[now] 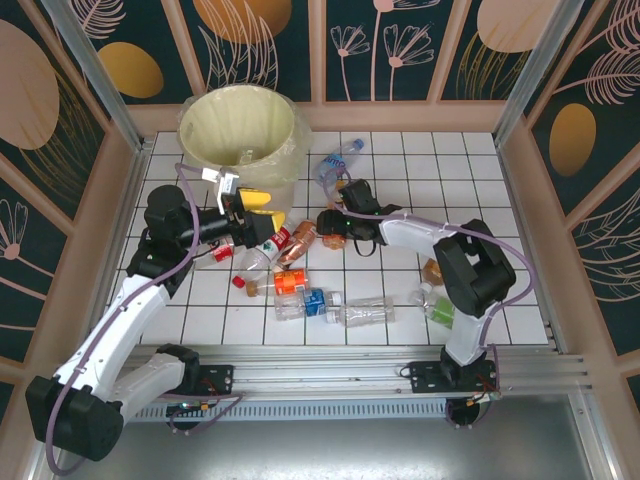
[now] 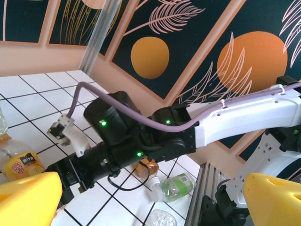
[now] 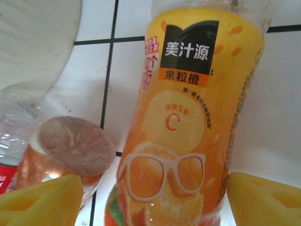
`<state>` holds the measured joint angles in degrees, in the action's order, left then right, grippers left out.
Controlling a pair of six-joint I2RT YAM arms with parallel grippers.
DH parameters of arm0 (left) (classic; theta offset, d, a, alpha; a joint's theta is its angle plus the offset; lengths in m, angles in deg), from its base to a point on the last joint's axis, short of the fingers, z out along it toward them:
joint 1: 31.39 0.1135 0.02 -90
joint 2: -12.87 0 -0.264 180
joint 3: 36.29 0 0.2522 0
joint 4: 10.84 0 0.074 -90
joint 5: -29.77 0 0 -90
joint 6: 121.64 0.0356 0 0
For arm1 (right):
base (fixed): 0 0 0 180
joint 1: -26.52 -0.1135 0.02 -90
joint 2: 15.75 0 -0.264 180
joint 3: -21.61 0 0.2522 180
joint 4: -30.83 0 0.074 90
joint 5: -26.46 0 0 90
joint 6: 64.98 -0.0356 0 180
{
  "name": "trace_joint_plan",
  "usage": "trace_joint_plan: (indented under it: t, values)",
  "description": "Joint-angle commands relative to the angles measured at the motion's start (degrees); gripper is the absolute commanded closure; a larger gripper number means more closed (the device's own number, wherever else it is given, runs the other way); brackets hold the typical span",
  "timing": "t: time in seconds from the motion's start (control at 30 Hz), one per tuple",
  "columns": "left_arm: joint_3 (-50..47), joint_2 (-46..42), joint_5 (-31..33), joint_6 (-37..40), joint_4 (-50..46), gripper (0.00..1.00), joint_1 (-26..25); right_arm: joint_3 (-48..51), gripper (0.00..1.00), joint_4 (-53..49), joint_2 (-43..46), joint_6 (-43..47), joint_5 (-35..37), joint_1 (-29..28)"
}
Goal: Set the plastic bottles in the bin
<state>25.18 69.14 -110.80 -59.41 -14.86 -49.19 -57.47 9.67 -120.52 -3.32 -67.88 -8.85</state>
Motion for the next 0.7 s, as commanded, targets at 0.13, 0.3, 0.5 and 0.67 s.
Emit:
trace_joint_plan:
  t: [0.13, 0.3, 0.5, 0.67]
  values:
    - [-0.8, -1.0, -1.1, -0.1, 2.3, 0.01, -0.4, -1.4, 0.2, -1.5, -1.7, -1.9, 3.5, -0.2]
    - [-0.7, -0.9, -1.1, -0.1, 1.9, 0.01, -0.4, -1.2, 0.21, -1.1, -2.8, -2.0, 3.5, -0.2]
    - [-0.5, -0.9, -0.6, -0.1, 1.4, 0.01, -0.6, -1.5, 0.24, -1.9, -4.0, -1.9, 4.4, -0.2]
    - [0.1, 0.4, -0.3, -0.3, 1.5, 0.01, -0.6, -1.2, 0.28, -2.0, -4.1, -1.0, 4.9, -0.2]
